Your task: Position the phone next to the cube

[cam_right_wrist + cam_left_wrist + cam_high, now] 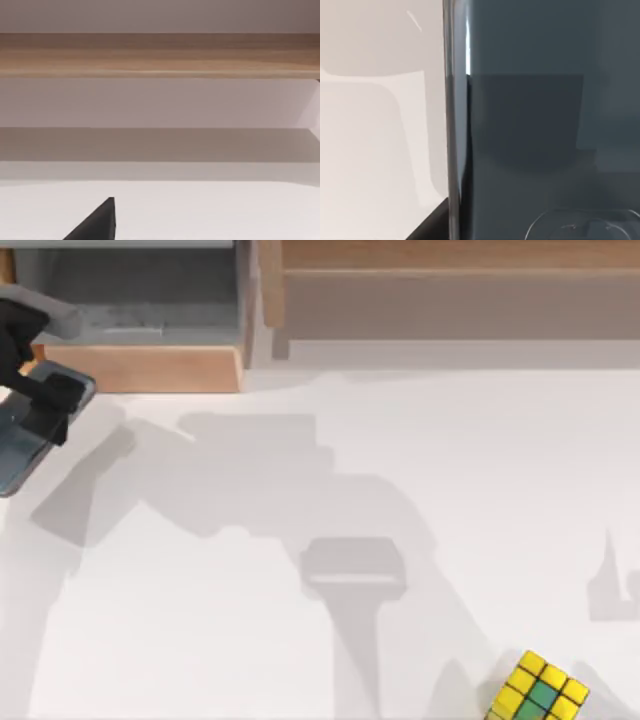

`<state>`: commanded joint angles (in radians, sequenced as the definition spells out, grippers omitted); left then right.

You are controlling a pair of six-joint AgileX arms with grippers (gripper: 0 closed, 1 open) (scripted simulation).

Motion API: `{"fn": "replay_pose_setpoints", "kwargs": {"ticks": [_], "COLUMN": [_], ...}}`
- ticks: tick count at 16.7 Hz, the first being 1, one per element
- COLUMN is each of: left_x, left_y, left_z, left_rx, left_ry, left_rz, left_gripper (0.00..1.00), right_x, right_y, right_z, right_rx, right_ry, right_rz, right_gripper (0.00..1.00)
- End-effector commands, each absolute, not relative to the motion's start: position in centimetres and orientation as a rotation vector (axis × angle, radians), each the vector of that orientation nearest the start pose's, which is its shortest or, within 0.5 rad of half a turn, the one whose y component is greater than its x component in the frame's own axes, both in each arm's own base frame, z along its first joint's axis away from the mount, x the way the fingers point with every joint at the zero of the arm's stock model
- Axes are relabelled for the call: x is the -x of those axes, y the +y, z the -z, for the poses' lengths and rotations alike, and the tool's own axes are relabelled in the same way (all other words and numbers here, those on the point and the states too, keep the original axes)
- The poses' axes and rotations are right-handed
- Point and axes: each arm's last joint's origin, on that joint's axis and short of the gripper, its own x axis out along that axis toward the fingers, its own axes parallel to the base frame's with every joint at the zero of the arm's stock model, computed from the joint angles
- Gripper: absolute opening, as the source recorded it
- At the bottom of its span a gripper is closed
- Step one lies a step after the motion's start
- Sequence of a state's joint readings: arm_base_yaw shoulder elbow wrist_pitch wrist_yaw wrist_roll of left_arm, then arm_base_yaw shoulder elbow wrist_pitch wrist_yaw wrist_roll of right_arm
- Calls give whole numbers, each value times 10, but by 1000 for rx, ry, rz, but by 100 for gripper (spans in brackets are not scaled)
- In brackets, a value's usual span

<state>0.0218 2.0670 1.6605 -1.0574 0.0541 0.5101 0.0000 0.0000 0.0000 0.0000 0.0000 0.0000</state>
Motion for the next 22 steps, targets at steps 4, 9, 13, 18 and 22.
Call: {"fn": "replay_pose_setpoints", "kwargs": {"ticks": [4, 9, 13, 18, 22], "left_x": [-390, -337, -282, -217, -180], "left_y": [-80, -180, -239, -284, -301], "left_z": [-192, -187, -183, -179, -178], "left_rx": [-261, -161, -103, -53, -28], "left_ry": [1466, 1536, 1573, 1583, 1572], "left_rz": [349, 263, 176, 78, 29], "left_gripper": [0, 0, 0, 0, 0], "right_x": [-106, -106, -106, -106, -106], "right_y": [-1, -1, -1, -1, -1], "right_z": [-160, -160, -160, -160, -160], "right_rx": [0, 0, 0, 0, 0], "right_ry": [0, 0, 0, 0, 0], "right_rz": [0, 0, 0, 0, 0], "right_gripper": [100, 100, 100, 100, 100]}}
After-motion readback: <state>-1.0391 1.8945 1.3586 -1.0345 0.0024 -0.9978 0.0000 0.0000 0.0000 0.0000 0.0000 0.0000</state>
